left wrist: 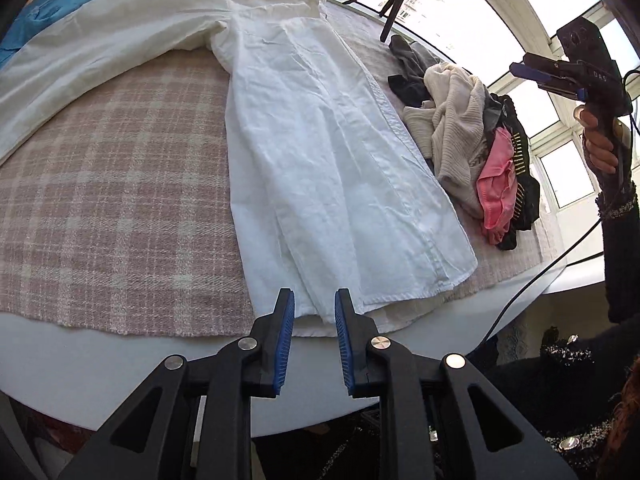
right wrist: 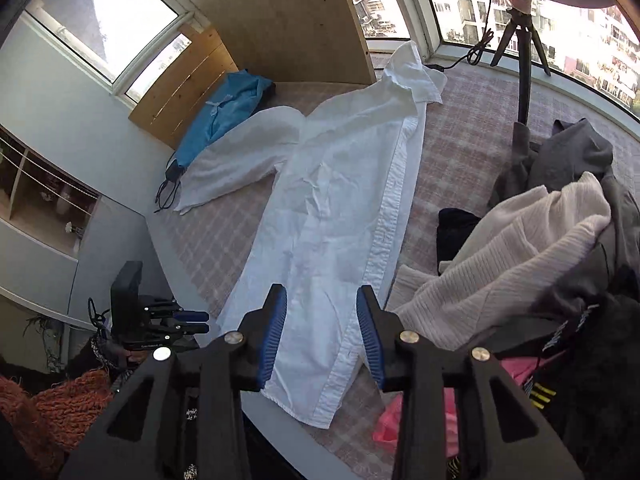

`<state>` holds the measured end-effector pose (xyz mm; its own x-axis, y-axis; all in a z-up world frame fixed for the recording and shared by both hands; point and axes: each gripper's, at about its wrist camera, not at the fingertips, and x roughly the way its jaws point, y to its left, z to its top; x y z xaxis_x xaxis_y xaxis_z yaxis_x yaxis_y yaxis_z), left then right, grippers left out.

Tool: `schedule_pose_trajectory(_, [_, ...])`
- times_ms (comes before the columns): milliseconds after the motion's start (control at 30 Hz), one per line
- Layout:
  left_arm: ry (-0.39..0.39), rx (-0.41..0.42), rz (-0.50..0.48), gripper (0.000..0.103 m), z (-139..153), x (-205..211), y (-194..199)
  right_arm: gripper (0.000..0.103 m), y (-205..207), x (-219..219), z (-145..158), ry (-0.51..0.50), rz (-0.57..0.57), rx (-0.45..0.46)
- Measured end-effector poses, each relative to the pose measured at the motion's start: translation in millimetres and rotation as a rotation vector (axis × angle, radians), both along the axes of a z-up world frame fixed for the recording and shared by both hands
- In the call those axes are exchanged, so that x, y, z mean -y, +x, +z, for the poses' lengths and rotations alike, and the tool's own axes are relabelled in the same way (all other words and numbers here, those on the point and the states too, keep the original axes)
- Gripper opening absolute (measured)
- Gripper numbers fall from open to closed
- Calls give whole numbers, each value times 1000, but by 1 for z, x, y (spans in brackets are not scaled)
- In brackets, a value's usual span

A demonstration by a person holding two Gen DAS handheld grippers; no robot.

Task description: Fold clothes

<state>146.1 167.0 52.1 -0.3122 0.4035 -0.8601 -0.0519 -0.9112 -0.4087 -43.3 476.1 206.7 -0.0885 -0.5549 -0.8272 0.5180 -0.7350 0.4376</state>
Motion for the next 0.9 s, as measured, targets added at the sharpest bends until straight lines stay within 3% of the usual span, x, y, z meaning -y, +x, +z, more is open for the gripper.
schedule_pose_trajectory(200, [-61, -5, -98, 24, -14, -13, 5, 36, 52, 10, -114, 88, -115, 141])
schedule_pose_trajectory(333, [-116, -43, -168, 24, -17, -26, 6, 36, 61, 16, -155, 140, -148, 204])
schedule_pose_trajectory(533, [-192, -76, -212, 27, -25, -38, 8, 40, 67, 7, -161, 107, -184, 212])
schedule_pose_trajectory(567, [-197, -86, -208, 27, -25, -38, 8, 34, 68, 6, -162, 92, -186, 222])
schedule_pose_trajectory(600, [-208, -98, -204, 27, -24, -39, 8, 20, 67, 4, -161, 78, -186, 226])
schedule_pose_trajectory(733, [-216, -120, -215, 27, -22, -44, 6, 10, 65, -1, -157, 33, -192, 232])
schedule_pose_trajectory(900, [-211, -134, -205, 27, -17, -50, 3, 9, 62, -7, -152, 28, -198, 215])
